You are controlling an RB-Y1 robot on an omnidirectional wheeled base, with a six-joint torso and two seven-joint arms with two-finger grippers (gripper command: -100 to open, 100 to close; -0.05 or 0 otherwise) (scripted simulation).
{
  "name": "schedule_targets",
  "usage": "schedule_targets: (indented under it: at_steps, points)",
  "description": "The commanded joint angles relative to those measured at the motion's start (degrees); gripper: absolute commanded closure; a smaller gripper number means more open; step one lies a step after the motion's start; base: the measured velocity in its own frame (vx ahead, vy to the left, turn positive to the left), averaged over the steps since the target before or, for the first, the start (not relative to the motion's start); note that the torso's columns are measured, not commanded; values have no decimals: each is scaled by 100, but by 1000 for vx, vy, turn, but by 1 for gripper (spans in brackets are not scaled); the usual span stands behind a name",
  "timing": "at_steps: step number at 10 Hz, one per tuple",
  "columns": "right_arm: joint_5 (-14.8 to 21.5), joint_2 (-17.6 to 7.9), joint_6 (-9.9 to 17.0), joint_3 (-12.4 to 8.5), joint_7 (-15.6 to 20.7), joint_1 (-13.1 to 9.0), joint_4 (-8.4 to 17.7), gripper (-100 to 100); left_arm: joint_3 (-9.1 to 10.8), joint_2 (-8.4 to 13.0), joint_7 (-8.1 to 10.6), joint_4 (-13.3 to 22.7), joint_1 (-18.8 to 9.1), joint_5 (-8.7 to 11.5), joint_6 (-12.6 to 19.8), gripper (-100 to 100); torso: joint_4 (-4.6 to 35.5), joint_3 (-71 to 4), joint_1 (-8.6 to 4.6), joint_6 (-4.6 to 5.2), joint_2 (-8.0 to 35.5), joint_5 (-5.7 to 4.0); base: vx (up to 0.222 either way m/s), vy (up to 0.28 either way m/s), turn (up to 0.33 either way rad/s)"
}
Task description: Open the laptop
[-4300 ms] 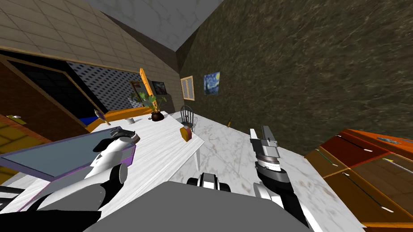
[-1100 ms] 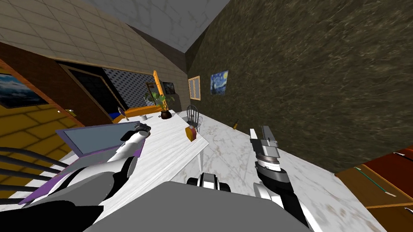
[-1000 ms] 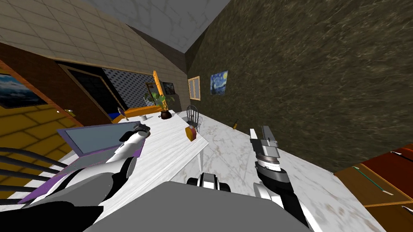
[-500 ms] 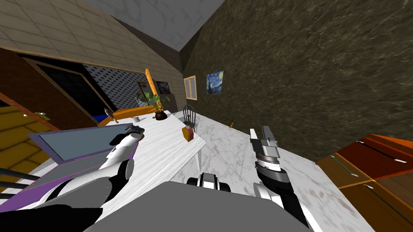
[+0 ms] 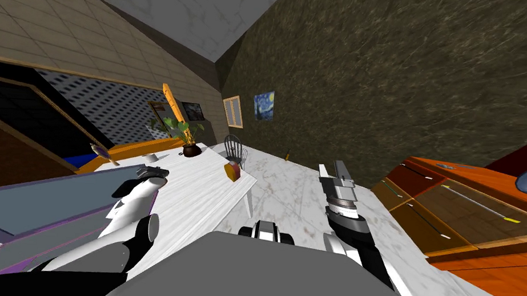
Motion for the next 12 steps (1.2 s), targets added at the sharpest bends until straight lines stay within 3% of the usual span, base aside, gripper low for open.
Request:
schedule_targets:
  at_steps: [1,3,4,6,8,9,12]
  points:
    - [0,0,0,0,0,1,0,0,496,28,213,-139,362,-332,110,100,-2,-6,3,0,-8,0,-35,-10,-352]
    - [0,0,0,0,0,0,0,0,820,28,213,-139,393,-350,110,100,-2,-5,-1,6,-8,-1,-25,-3,-134]
    - [0,0,0,-1,0,1,0,0,1067,-23,372,-393,578,-676,256,100,-2,-6,4,-2,-8,0,-32,-14,-328]
    - [0,0,0,0,0,0,0,0,1084,-23,372,-372,738,-676,256,100,0,0,0,4,1,0,-30,-4,-132]
    - [0,0,0,-1,0,1,0,0,1390,-23,372,-393,738,-676,256,100,-3,-6,2,6,-10,0,-3,-1,22]
    - [0,0,0,-1,0,1,0,0,1521,-73,530,-597,1038,-910,402,100,-3,-8,1,8,-11,0,-30,-10,-385]
    - [0,0,0,-1,0,2,0,0,1873,-73,530,-648,1082,-1001,402,100,0,-1,2,-2,-2,0,-20,-5,-77]
